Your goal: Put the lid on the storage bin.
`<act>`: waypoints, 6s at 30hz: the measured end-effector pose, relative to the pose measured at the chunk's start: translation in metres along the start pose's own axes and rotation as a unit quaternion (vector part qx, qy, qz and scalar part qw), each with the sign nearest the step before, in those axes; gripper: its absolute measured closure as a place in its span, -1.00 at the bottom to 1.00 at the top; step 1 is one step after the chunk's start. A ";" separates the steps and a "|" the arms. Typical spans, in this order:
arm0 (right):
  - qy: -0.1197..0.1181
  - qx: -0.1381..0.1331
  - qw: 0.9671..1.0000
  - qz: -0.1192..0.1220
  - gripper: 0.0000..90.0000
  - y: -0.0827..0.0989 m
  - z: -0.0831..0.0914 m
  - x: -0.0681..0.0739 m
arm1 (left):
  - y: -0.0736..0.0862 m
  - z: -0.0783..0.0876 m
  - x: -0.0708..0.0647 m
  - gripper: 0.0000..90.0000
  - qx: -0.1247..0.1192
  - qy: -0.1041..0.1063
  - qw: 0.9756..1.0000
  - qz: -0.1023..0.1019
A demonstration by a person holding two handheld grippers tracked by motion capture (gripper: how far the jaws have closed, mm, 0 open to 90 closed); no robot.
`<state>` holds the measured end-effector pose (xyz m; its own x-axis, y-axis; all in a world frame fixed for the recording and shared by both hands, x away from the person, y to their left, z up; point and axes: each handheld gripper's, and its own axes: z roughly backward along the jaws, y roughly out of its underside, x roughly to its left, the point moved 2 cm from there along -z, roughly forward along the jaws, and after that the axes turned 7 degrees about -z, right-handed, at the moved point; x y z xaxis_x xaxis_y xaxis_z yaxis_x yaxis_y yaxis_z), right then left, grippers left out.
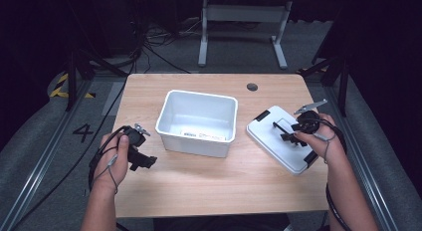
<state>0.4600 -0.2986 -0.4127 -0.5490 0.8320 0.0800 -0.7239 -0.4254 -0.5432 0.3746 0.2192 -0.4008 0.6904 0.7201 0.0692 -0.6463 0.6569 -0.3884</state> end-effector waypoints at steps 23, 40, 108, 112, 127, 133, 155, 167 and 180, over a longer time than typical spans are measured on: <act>0.028 0.022 0.999 0.039 0.89 0.004 -0.018 -0.017 | 0.003 0.000 -0.001 -0.60 0.000 0.003 1.000 0.001; 0.051 0.004 0.995 0.081 0.89 -0.034 0.045 -0.009 | 0.006 0.006 0.003 -0.60 -0.008 0.002 1.000 0.008; -0.079 -0.059 0.949 0.299 0.88 -0.202 0.039 0.183 | 0.024 0.027 0.007 -0.59 -0.033 0.013 0.999 0.002; -0.082 -0.057 0.947 0.307 0.88 -0.204 0.033 0.189 | 0.024 0.027 0.007 -0.59 -0.032 0.013 0.999 0.001; -0.102 -0.056 0.938 0.327 0.88 -0.211 0.007 0.205 | 0.022 0.027 0.008 -0.59 -0.034 0.015 0.999 0.000; -0.109 -0.050 0.935 0.333 0.88 -0.210 -0.005 0.210 | 0.022 0.028 0.008 -0.59 -0.034 0.015 0.999 -0.002; -0.125 -0.032 0.932 0.340 0.88 -0.203 -0.021 0.215 | 0.023 0.029 0.008 -0.59 -0.036 0.016 0.999 0.000; -0.113 -0.032 0.933 0.341 0.84 -0.203 -0.027 0.209 | 0.023 0.028 0.008 -0.59 -0.033 0.016 0.999 -0.002; -0.099 -0.022 0.932 0.349 0.85 -0.198 -0.034 0.208 | 0.022 0.028 0.007 -0.59 -0.032 0.017 0.999 -0.004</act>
<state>0.5031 -0.0295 -0.3172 -0.9490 0.2745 -0.1548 -0.1466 -0.8194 -0.5542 0.3566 0.2450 -0.3833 0.7070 0.7060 0.0422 -0.6190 0.6466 -0.4458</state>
